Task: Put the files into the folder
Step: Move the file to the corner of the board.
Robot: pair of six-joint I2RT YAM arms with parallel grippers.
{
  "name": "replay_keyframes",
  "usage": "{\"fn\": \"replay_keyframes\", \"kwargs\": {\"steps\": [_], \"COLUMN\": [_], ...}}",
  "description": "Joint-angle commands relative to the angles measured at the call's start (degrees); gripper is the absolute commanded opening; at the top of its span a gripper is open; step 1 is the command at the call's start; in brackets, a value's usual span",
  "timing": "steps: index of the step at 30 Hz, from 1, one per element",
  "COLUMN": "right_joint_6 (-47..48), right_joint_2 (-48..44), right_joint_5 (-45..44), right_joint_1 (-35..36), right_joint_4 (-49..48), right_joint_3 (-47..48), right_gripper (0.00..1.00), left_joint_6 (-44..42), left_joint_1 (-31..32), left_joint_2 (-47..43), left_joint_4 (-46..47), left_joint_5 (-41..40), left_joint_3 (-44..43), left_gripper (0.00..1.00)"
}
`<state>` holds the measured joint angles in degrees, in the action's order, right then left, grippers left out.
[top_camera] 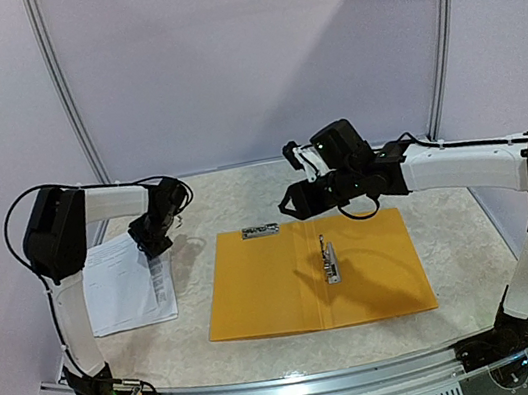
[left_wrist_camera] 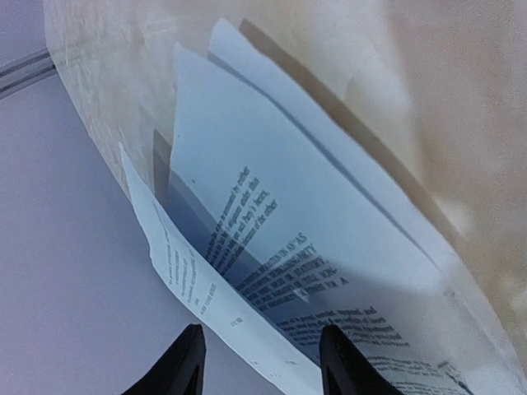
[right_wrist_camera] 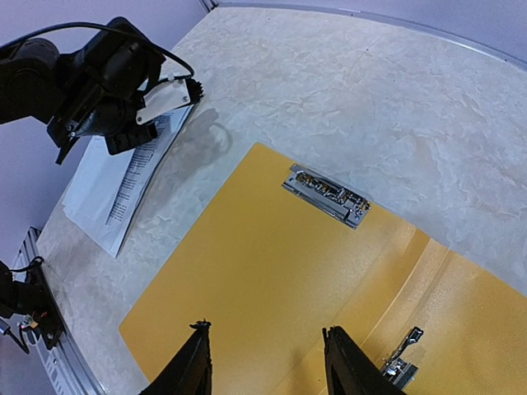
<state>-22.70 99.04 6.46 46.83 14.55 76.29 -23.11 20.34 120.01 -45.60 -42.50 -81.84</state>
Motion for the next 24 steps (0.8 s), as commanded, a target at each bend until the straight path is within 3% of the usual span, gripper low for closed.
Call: {"fn": "replay_keyframes", "kwargs": {"steps": [1,9,15,19,22,24], "right_joint_6": [0.21,0.78,0.79,0.64,0.63,0.71], "right_joint_2": [-1.93,-1.75,-1.84,-1.75,-1.67,-1.62], "right_joint_5": [0.81,1.42,0.84,0.81,0.84,0.84], "right_joint_1": [0.36,0.68,0.86,1.21,1.41,1.51], "right_joint_4": [-0.53,-0.84,0.04,-0.35,-0.45,-0.34], "right_joint_3": [-0.18,-0.09,-0.09,-0.09,-0.09,-0.09], "right_gripper": [0.47,0.47,0.47,0.47,0.47,0.47], "left_joint_6": [-2.2,-1.33,0.17,0.21,-0.37,-1.13], "left_joint_1": [-0.41,-0.56,-1.13,-2.57,-5.61,-9.02], "left_joint_2": [3.95,5.35,-5.77,-11.19,-14.82,-16.01], "left_joint_4": [1.66,0.39,1.26,-3.94,-6.05,-6.02], "left_joint_5": [-5.74,-2.98,13.61,21.58,24.78,22.49], "left_joint_3": [1.56,1.59,1.74,-0.54,0.58,2.46], "left_gripper": [0.5,0.49,0.58,0.66,0.72,0.72]}}
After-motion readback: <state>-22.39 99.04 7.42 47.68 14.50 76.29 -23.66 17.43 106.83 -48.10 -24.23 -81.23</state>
